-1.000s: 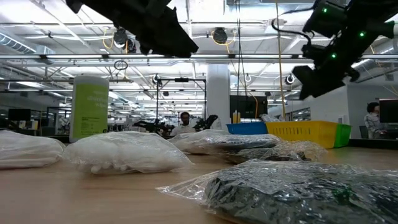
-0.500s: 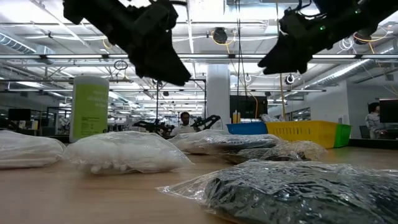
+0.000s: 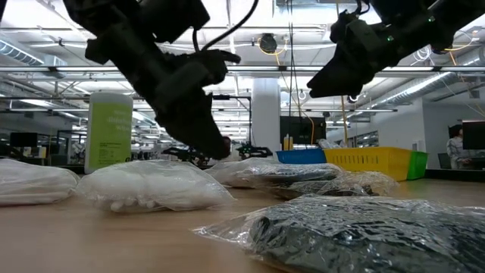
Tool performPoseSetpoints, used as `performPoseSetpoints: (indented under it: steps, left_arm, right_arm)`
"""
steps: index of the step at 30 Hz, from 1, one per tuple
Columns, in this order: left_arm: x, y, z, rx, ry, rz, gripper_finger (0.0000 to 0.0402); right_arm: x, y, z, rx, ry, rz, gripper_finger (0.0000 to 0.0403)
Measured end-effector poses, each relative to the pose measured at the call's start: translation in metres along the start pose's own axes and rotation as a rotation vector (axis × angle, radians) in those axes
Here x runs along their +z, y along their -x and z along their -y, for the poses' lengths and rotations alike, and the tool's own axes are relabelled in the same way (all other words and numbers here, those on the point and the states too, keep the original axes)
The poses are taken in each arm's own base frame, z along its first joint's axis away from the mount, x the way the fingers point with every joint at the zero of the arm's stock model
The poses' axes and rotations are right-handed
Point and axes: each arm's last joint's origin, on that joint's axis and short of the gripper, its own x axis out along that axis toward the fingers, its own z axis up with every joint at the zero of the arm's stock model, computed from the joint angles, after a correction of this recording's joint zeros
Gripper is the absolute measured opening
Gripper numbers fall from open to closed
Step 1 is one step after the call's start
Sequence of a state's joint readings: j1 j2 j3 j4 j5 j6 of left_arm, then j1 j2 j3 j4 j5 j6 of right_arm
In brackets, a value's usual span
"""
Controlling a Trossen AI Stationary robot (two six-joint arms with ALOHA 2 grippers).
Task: Pick & Place Travel size toiletries
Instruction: Put the cotton pack into the blue bin
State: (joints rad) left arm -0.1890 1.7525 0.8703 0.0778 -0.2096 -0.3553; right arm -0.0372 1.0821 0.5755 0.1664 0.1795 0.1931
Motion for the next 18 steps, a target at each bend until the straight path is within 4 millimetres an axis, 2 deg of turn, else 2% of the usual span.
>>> performPoseSetpoints:
  steps: [11, 18]
  left_arm:
    - [-0.016, -0.029, 0.0, 0.024, -0.291, -0.013, 0.0184]
    - [-0.02, -0.036, 0.0, 0.025, -0.307, -0.021, 0.0184]
  right_arm:
    - [-0.001, -0.001, 0.0, -0.001, -0.001, -0.011, 0.0205]
    - [-0.002, -0.001, 0.0, -0.003, -0.001, -0.013, 0.0205]
